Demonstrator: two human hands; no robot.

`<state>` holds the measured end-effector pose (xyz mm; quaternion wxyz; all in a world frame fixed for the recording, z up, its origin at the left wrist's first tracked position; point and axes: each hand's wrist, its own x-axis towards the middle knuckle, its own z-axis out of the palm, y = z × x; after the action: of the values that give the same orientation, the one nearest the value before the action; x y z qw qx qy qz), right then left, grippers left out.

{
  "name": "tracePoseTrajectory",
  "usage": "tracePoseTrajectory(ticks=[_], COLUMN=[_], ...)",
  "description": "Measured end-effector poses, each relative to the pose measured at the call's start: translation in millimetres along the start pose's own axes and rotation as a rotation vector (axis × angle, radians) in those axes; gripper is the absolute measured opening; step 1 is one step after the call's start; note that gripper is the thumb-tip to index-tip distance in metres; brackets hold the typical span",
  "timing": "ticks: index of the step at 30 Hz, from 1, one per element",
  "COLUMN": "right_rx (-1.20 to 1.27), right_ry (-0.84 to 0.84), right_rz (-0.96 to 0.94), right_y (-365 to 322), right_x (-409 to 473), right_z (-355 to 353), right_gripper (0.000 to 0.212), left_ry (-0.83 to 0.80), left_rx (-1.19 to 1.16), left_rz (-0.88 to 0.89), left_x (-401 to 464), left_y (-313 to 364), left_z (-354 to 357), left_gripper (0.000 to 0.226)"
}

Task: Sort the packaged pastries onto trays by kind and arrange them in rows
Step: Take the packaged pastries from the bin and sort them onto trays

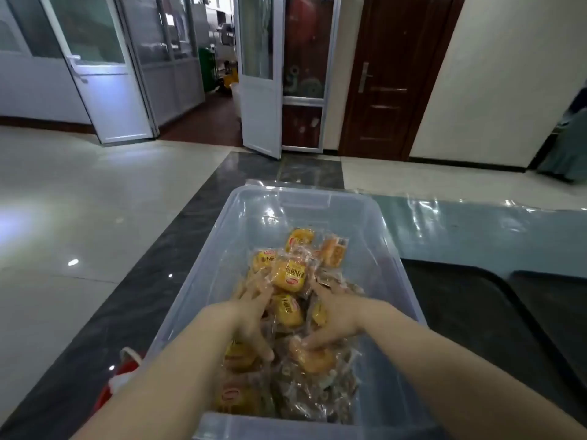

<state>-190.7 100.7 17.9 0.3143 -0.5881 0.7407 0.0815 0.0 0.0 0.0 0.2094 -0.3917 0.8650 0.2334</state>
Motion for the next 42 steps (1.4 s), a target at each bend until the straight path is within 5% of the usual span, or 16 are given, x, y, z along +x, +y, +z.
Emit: tracePoseTrajectory(ticks=[6,11,16,21,26,34,37,42], right_rx=[-0.293,-0.483,-0.465,-0.074,-0.095,-0.218,-0.247,-0.108], right_ry=[-0.012,0.118,0.344,0.704,0.589,0.557,0.538,0.684], right_rz=[-0.080,-0.084,-0.121,-0.052,0.103,0.039,0.033,0.187], right_y=[-19.7,-10.6,-11.7,-12.6,-3.4,7.3,10.5,8.9], right_x=[10.4,16.6,18.7,25.8,51.4,99.0,106.7,109.8], right_z=[32.1,24.8,19.3,-6.2,-22.7,-12.0,-7.3,-5.7], right_gripper=[0.132,0.099,0.069,0.058,0.078,0.070,0.079,0.065], left_ry=[-0.170,-0.114,0.037,0.384,0.372,0.092,0.090,0.215], left_rx=[0.025,-0.002,0.071,-0.007,0.136,0.397,0.449,0.527], left_rz=[-0.098,-0.076,-0.070,-0.090,0.063,0.192,0.138,-0.052], left_x=[4.1,2.5,-0.4,-3.9,7.9,35.8,37.8,34.9], left_y=[1.7,0.5,8.6,15.7,30.5,31.9,33.6,32.1], left_z=[6.8,5.5,1.9,-8.4,-13.3,2.4,3.7,0.8], left_gripper=[0.132,0.112,0.081,0.054,0.042,0.097,0.086,0.046])
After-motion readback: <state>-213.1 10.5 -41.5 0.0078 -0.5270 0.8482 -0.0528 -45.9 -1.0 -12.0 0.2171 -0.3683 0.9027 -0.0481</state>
